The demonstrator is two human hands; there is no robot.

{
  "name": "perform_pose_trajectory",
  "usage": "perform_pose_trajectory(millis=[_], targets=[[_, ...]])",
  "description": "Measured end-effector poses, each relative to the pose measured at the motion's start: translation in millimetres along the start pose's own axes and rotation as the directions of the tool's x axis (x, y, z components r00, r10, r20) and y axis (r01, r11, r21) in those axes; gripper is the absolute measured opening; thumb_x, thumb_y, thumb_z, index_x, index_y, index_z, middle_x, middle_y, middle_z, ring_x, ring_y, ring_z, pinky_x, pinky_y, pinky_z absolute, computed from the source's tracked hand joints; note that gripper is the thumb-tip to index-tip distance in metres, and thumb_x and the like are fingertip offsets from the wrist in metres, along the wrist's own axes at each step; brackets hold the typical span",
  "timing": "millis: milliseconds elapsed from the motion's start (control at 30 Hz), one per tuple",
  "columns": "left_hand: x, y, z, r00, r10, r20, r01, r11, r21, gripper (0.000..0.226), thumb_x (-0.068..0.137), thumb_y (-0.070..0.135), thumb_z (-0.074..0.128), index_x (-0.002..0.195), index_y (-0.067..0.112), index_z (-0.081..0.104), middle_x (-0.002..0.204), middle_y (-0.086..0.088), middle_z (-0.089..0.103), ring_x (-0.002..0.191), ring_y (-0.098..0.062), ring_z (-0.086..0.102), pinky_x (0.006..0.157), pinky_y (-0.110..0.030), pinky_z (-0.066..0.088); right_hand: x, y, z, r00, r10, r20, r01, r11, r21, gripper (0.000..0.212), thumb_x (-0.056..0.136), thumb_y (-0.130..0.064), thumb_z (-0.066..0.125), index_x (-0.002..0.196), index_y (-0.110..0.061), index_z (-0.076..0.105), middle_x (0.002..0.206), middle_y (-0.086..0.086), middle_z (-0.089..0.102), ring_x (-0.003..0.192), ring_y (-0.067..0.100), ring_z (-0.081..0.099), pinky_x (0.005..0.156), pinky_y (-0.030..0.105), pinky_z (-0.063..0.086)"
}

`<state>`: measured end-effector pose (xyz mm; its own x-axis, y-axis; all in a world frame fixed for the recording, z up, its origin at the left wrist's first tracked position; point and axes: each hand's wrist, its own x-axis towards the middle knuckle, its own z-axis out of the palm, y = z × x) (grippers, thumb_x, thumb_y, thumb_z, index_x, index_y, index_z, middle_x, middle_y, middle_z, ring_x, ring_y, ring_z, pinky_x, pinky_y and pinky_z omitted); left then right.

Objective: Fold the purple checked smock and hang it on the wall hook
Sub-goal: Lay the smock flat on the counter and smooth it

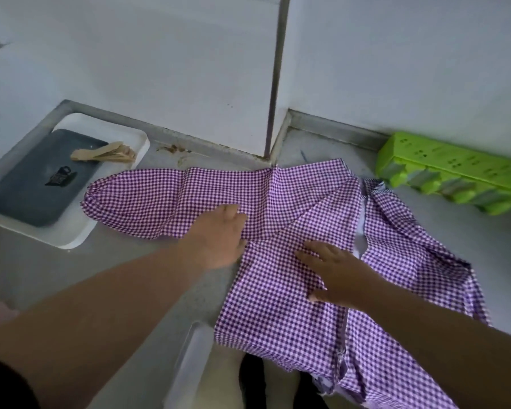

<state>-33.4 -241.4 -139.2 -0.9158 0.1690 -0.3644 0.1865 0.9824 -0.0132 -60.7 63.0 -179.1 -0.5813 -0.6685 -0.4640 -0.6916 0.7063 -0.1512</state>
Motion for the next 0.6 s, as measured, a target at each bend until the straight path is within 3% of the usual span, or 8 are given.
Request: perform_pose_trajectory(millis=[67, 100, 167, 233, 333, 467, 600], targets=[[4, 29, 5, 0.969, 0.245, 0.006, -0.245, 0.969, 0.027, 0.075, 0.099, 0.058, 0.052, 0.161, 0.022, 0.030, 0.174, -0.008, 0.020, 0.157, -0.029, 0.028, 0.125, -0.049, 0.032, -4, 2, 4, 1.000, -0.008, 0.003, 0.008, 1.000, 0.012, 0.097, 0.085, -0.063, 0.069, 0.162, -0.036, 0.017, 0.172, -0.003, 0.011, 0.157, 0.024, 0.013, 0.125, 0.048, 0.020], [6, 44, 9, 0.952, 0.299, 0.065, -0.303, 0.951, 0.055, 0.083, 0.097, 0.063, 0.053, 0.164, 0.023, 0.024, 0.175, -0.009, 0.016, 0.158, -0.030, 0.025, 0.126, -0.050, 0.029, -8, 5, 6, 1.000, -0.018, -0.016, 0.018, 1.000, 0.008, 0.092, 0.086, -0.063, 0.066, 0.161, -0.036, 0.022, 0.171, -0.003, 0.015, 0.156, 0.024, 0.017, 0.125, 0.048, 0.022], [8, 62, 20, 0.952, 0.245, 0.186, -0.270, 0.955, 0.126, 0.104, 0.090, 0.073, 0.057, 0.167, 0.022, 0.010, 0.175, -0.017, 0.009, 0.157, -0.035, 0.026, 0.126, -0.051, 0.028, -17, 10, 4, 0.997, -0.051, -0.055, 0.050, 0.999, -0.010, 0.073, 0.091, -0.061, 0.059, 0.155, -0.033, 0.037, 0.164, -0.003, 0.032, 0.151, 0.024, 0.030, 0.122, 0.048, 0.029], [9, 72, 26, 0.955, 0.160, 0.248, -0.209, 0.960, 0.188, 0.119, 0.083, 0.079, 0.062, 0.168, 0.025, -0.001, 0.174, -0.025, 0.001, 0.155, -0.043, 0.026, 0.125, -0.053, 0.028, -31, 14, -1, 0.988, -0.114, -0.100, 0.107, 0.992, -0.067, 0.052, 0.092, -0.057, 0.051, 0.137, -0.031, 0.053, 0.144, -0.004, 0.051, 0.134, 0.022, 0.046, 0.113, 0.049, 0.039], [13, 86, 26, 0.939, 0.092, 0.331, -0.186, 0.947, 0.263, 0.129, 0.077, 0.085, 0.065, 0.166, 0.032, -0.011, 0.171, -0.033, -0.003, 0.154, -0.048, 0.024, 0.125, -0.054, 0.025, -61, 23, 3, 0.974, -0.223, -0.041, 0.213, 0.962, -0.173, 0.041, 0.082, -0.055, 0.052, 0.117, -0.034, 0.058, 0.116, -0.010, 0.056, 0.106, 0.017, 0.053, 0.094, 0.041, 0.047], [18, 103, 18, 0.920, 0.049, 0.388, -0.190, 0.924, 0.332, 0.135, 0.075, 0.084, 0.068, 0.165, 0.028, -0.016, 0.168, -0.038, -0.002, 0.157, -0.052, 0.013, 0.127, -0.056, 0.017, -90, 38, 24, 0.968, -0.233, 0.091, 0.237, 0.970, -0.045, 0.036, 0.096, -0.044, 0.054, 0.131, -0.036, 0.055, 0.144, -0.005, 0.051, 0.129, 0.017, 0.052, 0.104, 0.035, 0.050], [22, 110, 15, 0.911, 0.035, 0.410, -0.220, 0.884, 0.413, 0.136, 0.074, 0.089, 0.063, 0.166, 0.024, -0.013, 0.168, -0.037, 0.010, 0.156, -0.052, 0.015, 0.126, -0.058, 0.017, -88, 40, 31, 0.985, -0.169, 0.020, 0.169, 0.986, 0.003, 0.018, 0.100, -0.037, 0.051, 0.110, -0.032, 0.064, 0.130, -0.007, 0.053, 0.112, 0.012, 0.061, 0.089, 0.037, 0.059]])
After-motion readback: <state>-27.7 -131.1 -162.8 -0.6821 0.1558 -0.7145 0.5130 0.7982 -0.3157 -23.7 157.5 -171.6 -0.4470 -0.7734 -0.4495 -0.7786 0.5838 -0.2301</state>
